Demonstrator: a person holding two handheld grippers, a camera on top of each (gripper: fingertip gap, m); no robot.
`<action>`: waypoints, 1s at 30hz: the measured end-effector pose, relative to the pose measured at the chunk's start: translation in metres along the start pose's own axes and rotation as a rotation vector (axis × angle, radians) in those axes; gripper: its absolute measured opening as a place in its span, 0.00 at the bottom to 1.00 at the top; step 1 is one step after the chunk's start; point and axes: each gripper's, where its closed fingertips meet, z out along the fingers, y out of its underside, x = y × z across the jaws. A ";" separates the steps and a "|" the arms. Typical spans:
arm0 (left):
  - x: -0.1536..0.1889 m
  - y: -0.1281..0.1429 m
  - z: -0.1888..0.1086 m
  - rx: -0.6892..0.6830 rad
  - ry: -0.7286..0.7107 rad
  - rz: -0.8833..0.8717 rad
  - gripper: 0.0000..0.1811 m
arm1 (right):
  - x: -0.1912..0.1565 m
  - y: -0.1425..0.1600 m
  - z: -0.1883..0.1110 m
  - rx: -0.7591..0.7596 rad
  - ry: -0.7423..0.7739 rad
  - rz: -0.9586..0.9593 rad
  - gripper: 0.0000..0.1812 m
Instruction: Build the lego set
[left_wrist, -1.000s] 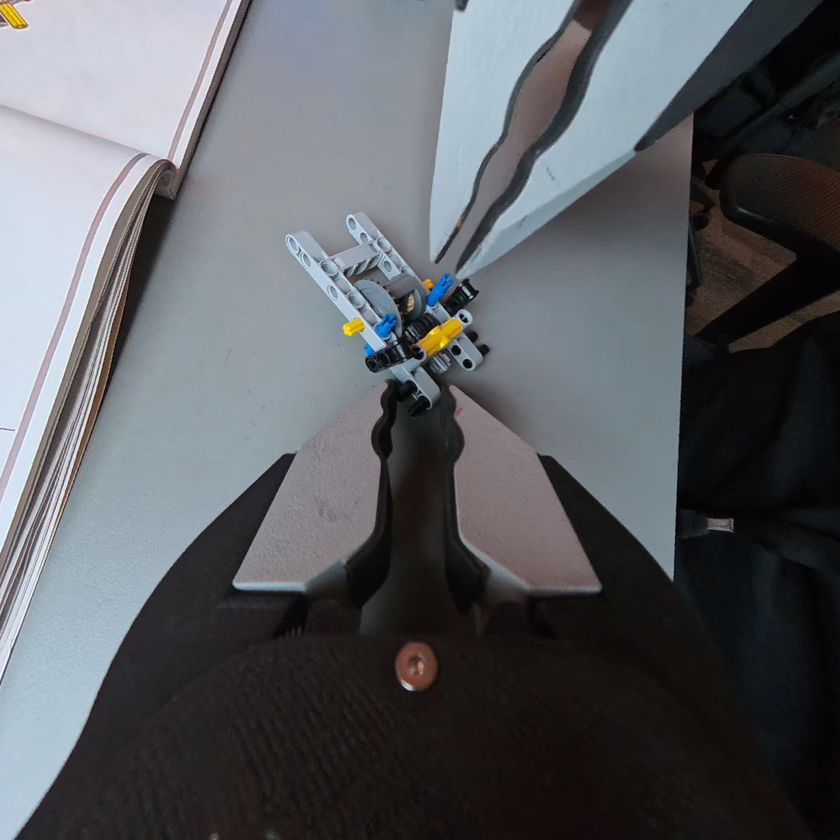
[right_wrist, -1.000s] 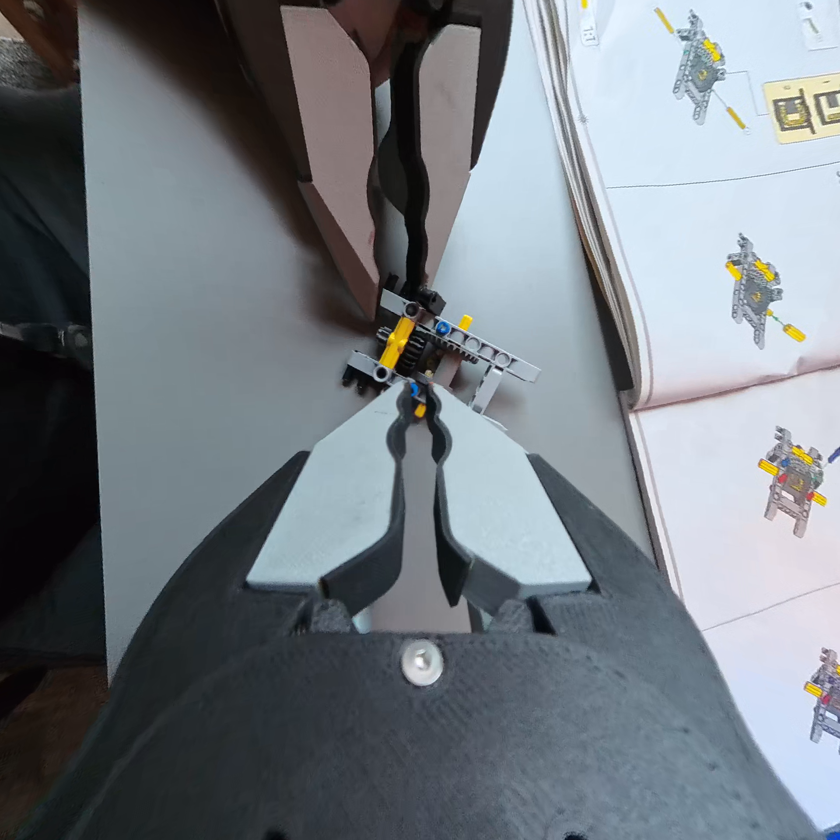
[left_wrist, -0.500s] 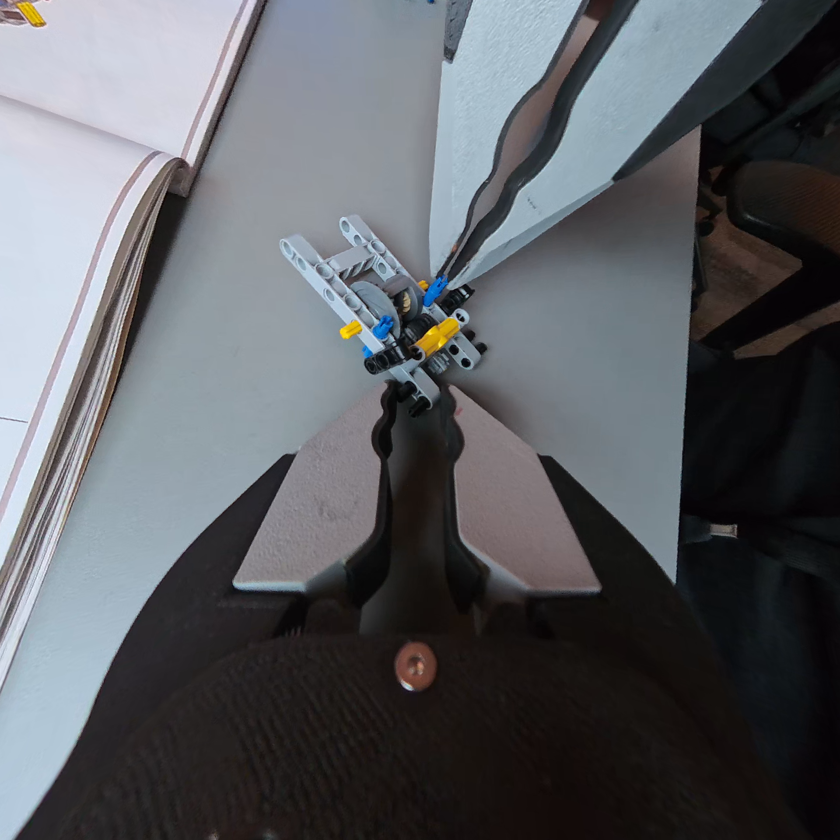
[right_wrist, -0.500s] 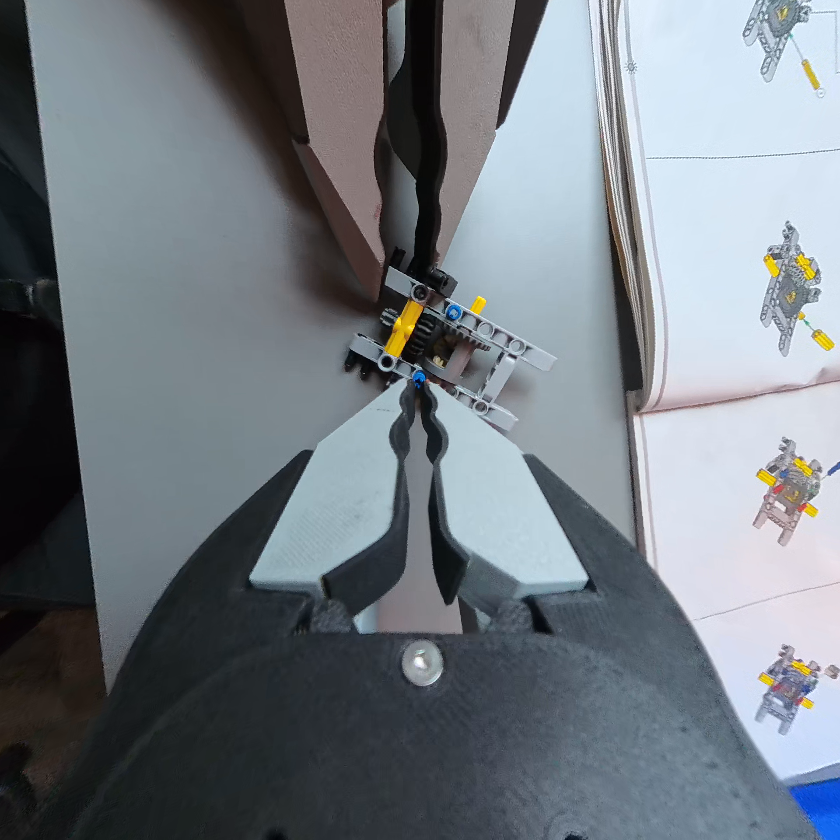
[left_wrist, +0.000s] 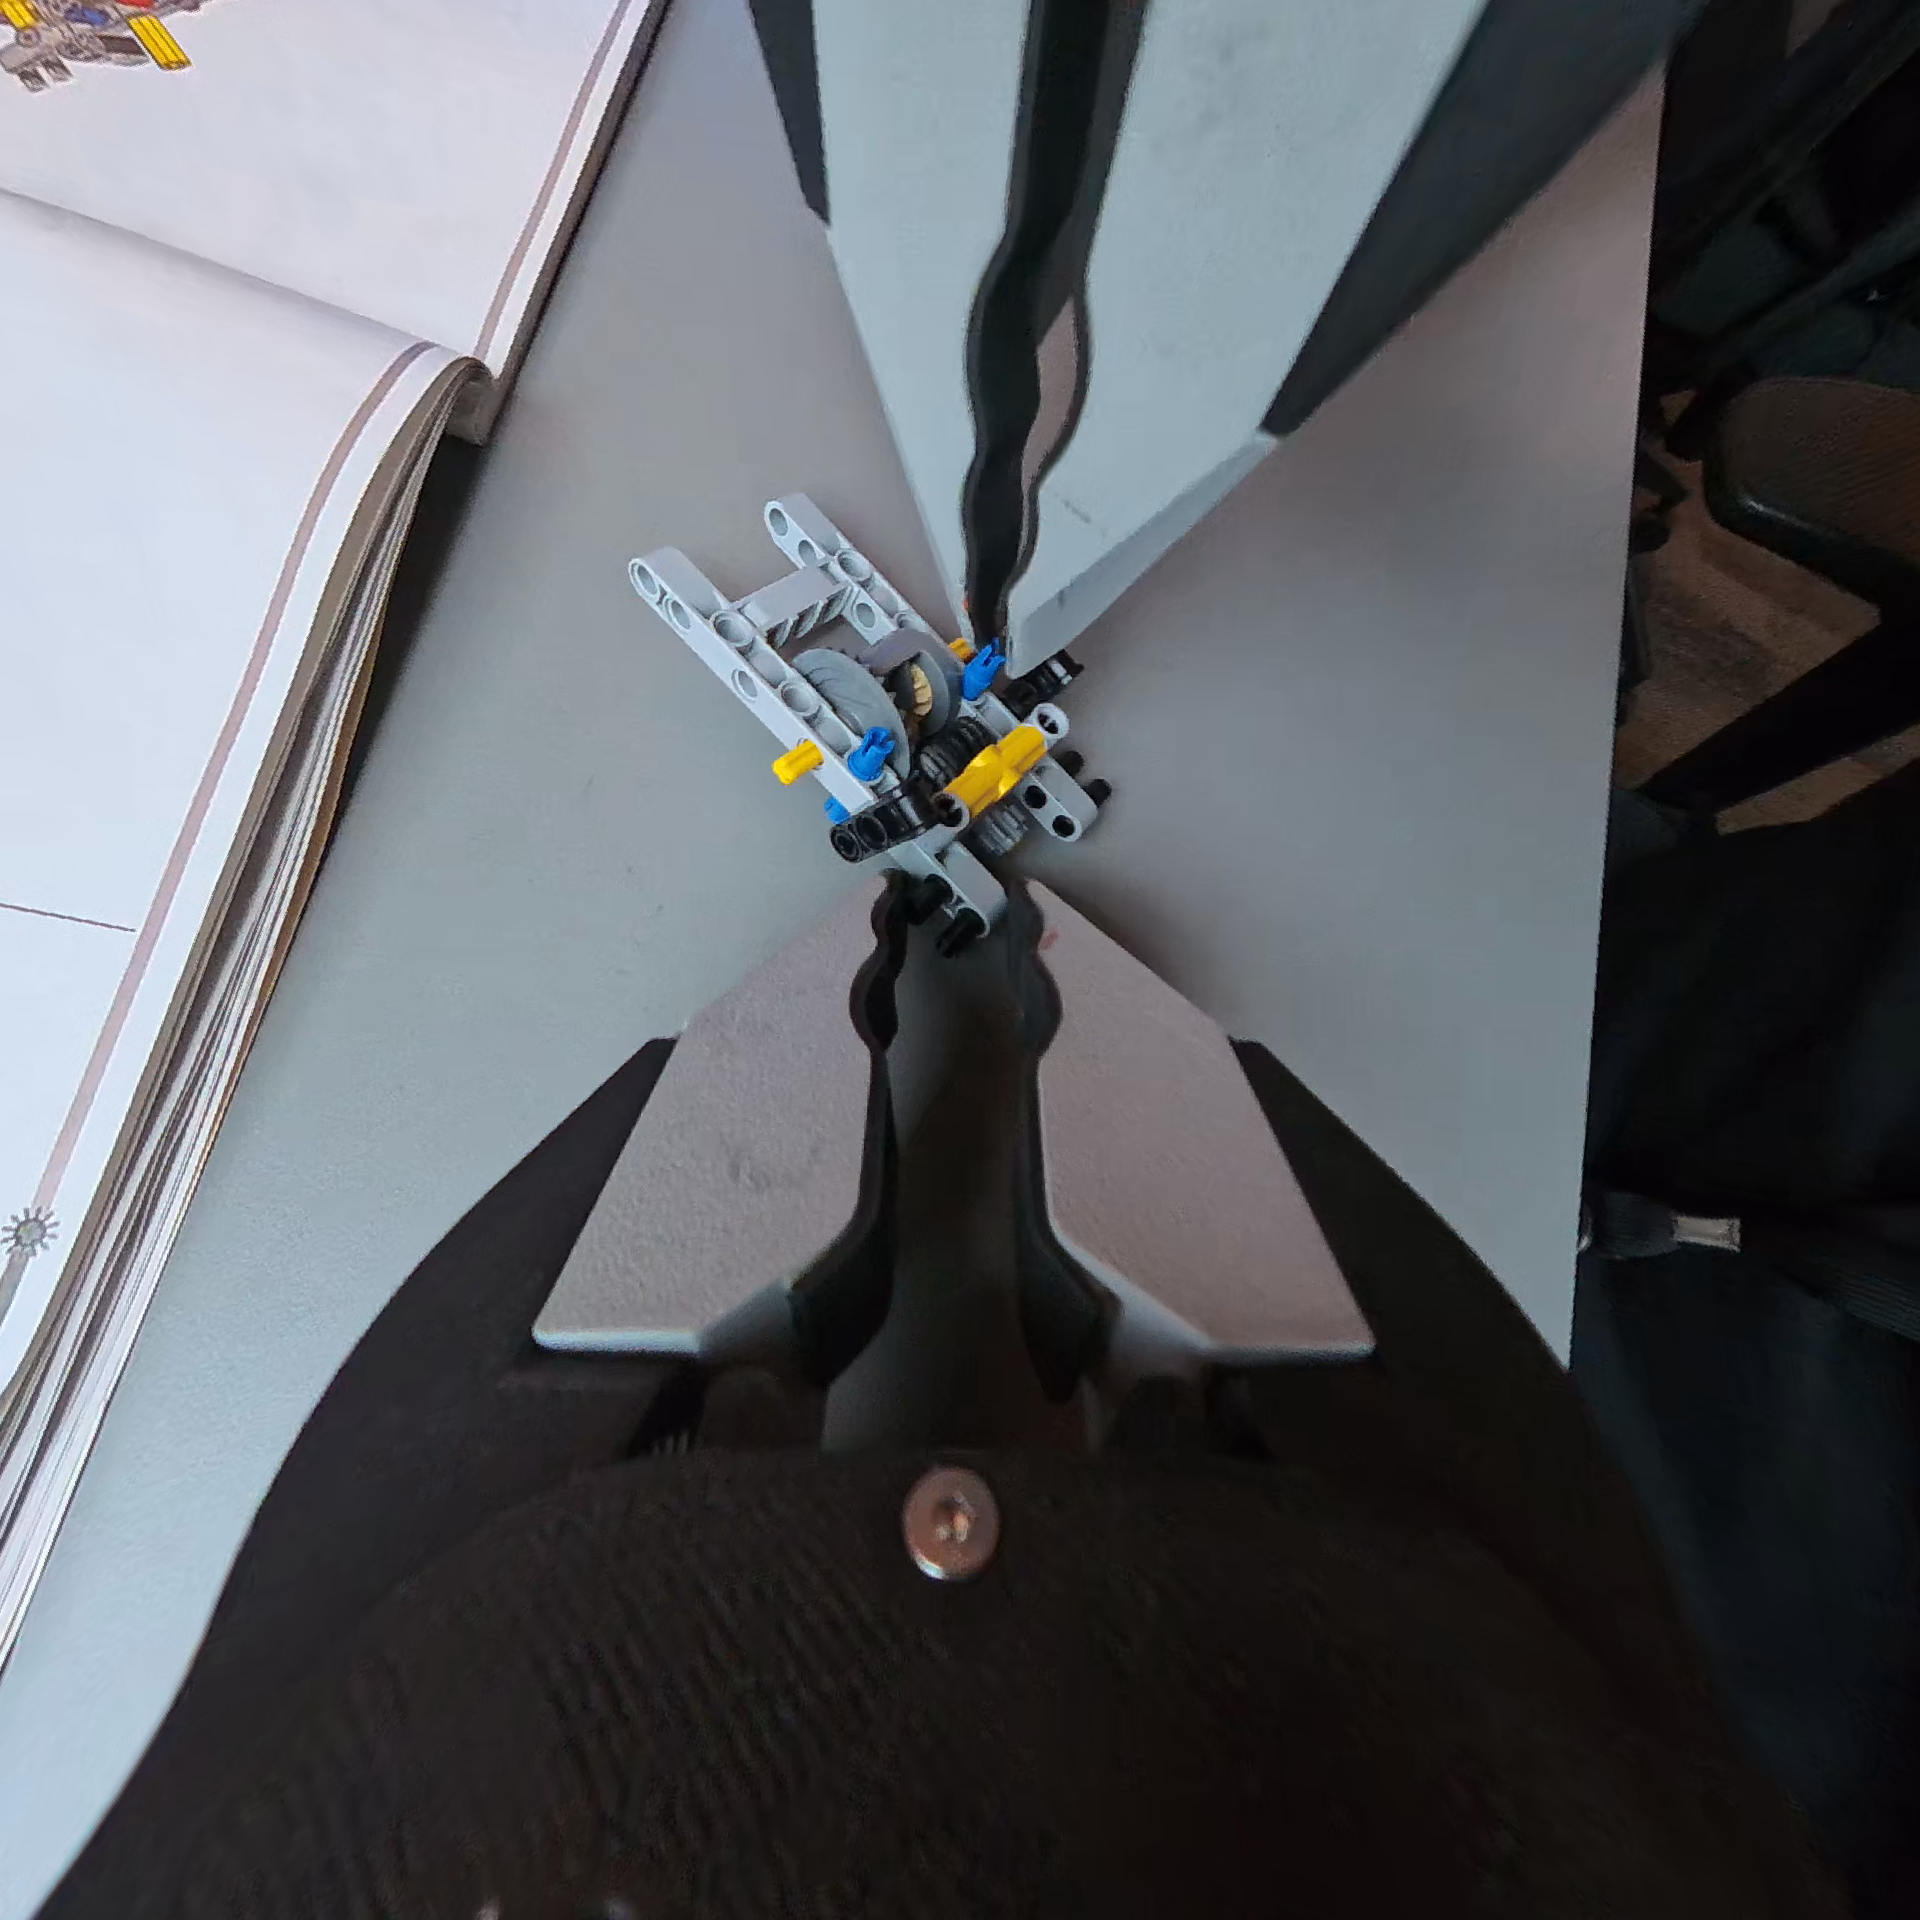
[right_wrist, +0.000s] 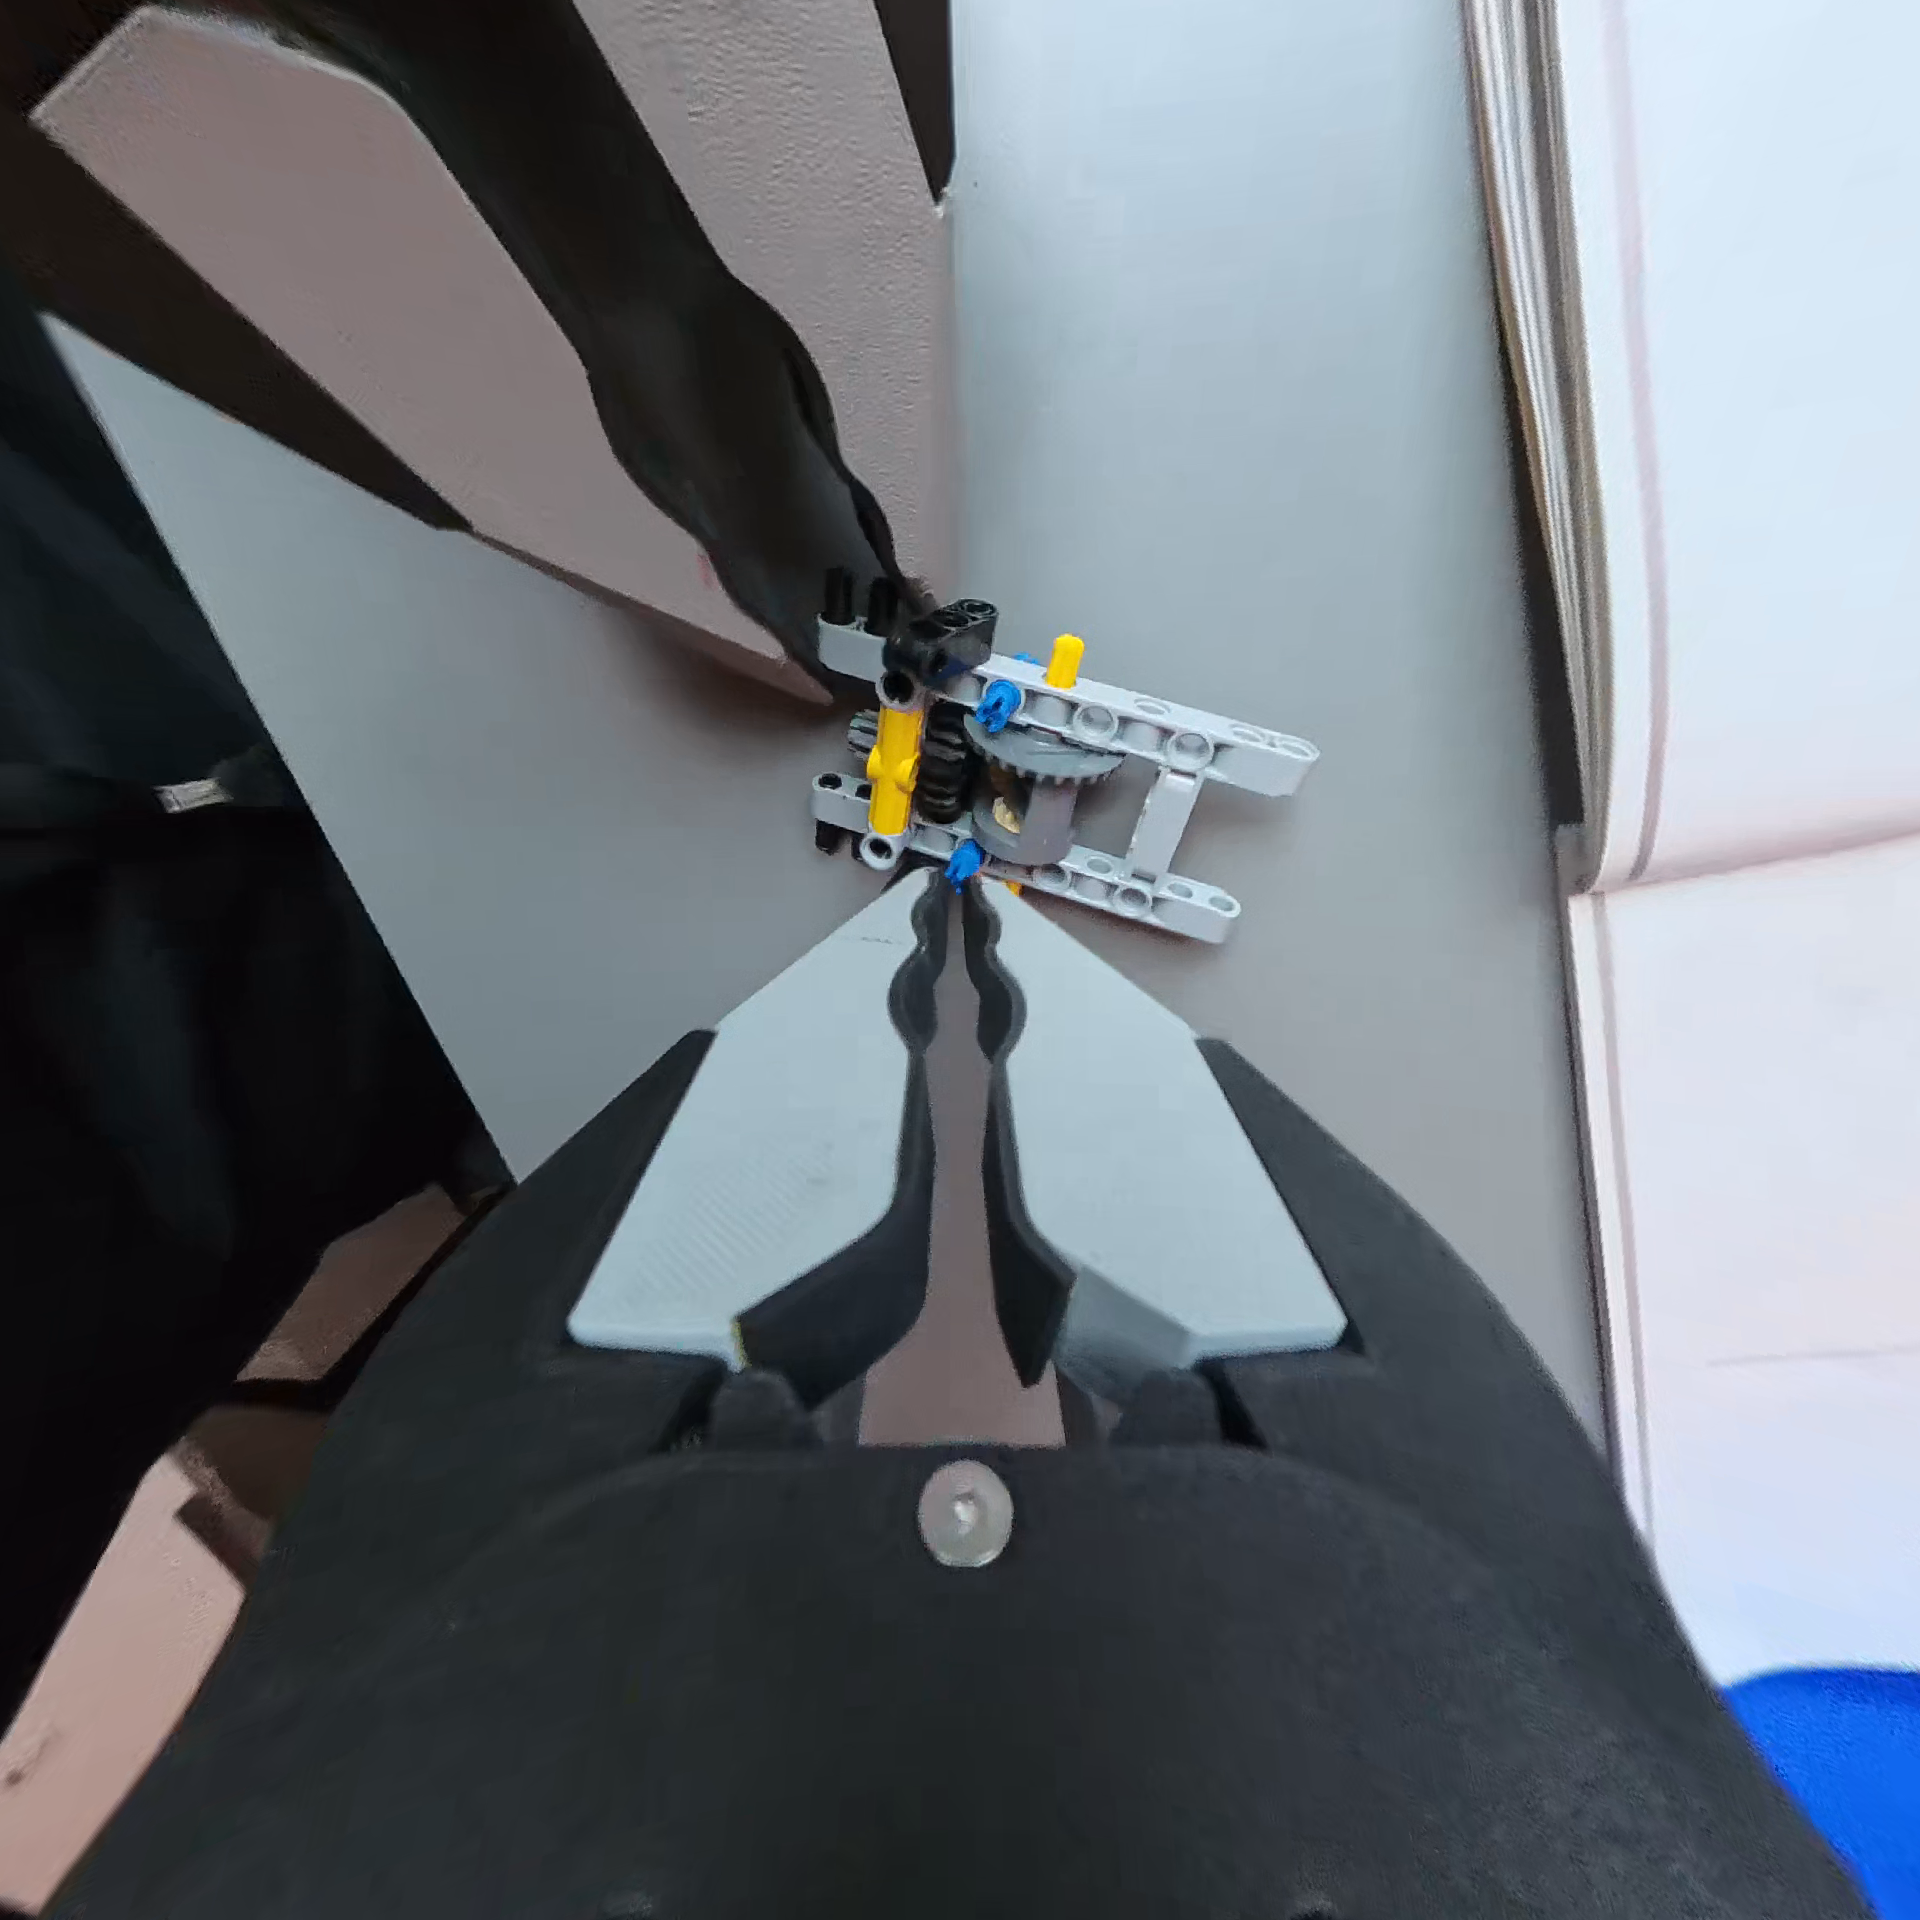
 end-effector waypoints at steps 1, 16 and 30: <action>0.000 0.000 0.000 0.001 0.000 -0.008 0.09 | 0.001 0.000 0.000 -0.012 0.037 0.004 0.00; -0.006 -0.002 -0.002 0.024 -0.064 -0.020 0.09 | 0.014 -0.008 0.007 -0.044 0.103 0.269 0.01; -0.010 0.003 -0.011 0.036 -0.018 -0.085 0.09 | 0.006 -0.013 -0.075 0.822 0.087 0.265 0.19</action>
